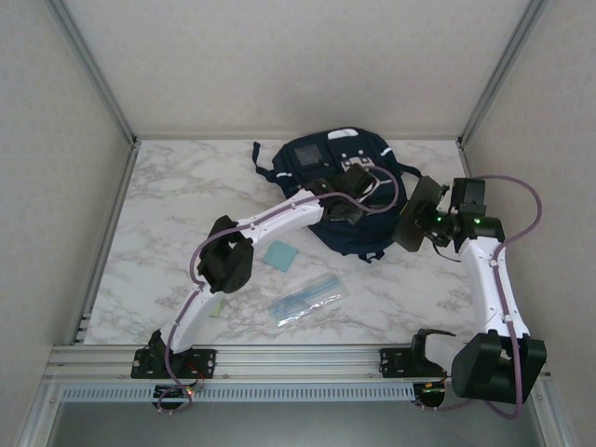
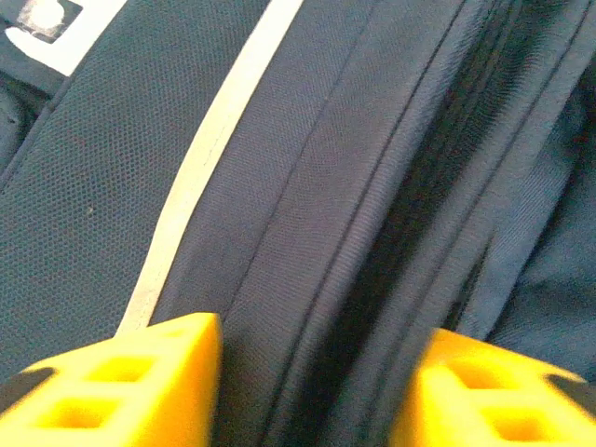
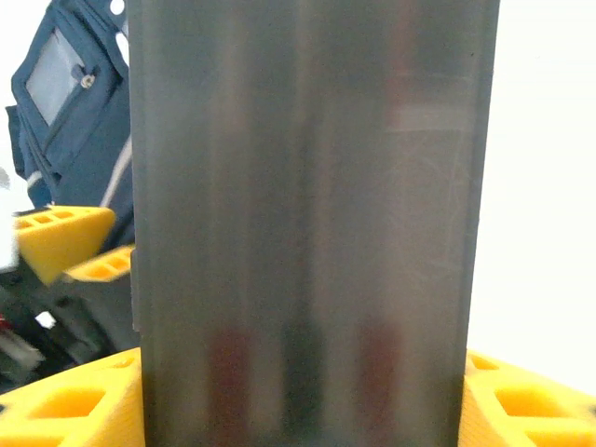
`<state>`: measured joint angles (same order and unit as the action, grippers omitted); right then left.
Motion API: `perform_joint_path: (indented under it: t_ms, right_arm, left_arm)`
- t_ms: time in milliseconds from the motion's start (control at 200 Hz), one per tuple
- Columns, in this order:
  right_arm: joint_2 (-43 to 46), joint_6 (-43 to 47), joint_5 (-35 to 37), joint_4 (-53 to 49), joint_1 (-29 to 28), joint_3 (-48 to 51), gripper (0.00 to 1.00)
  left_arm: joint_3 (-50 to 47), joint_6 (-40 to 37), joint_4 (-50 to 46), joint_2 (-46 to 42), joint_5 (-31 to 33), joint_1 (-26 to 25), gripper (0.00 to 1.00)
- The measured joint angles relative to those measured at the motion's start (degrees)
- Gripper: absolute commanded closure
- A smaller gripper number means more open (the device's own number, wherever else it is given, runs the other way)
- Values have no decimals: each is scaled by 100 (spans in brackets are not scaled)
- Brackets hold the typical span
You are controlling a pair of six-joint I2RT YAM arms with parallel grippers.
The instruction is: Pack the student bag
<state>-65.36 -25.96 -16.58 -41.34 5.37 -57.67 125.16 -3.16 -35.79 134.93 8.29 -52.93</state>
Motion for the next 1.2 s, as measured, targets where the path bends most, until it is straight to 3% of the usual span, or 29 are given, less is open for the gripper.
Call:
perform_joint_path:
  t_ms: [30,300,536,721,921,1201]
  right_arm:
    - [-7,0,-7,-4,0,17,44]
    - [-81,-122,-350,90,2,192,49]
    - [-393,-1082,-931,822,-136,588,51]
    - [-1233,-1784,-1012,1596,-726,466,51]
    - [-2538,-2406,-1008,2218,-1180,-376,52]
    - [-3746,-2955,-852,2341,-1506,-1543,40]
  left_arm:
    - [66,35,-9,2,-2,11,100]
    - [623,396,-352,66,-345,254,100]
    - [1003,975,-535,63,-940,592,100]
    - [1279,1082,-702,94,-1084,671,100]
    - [1375,1091,-787,105,-1086,673,100]
    - [1541,1095,-785,105,-1093,734,100]
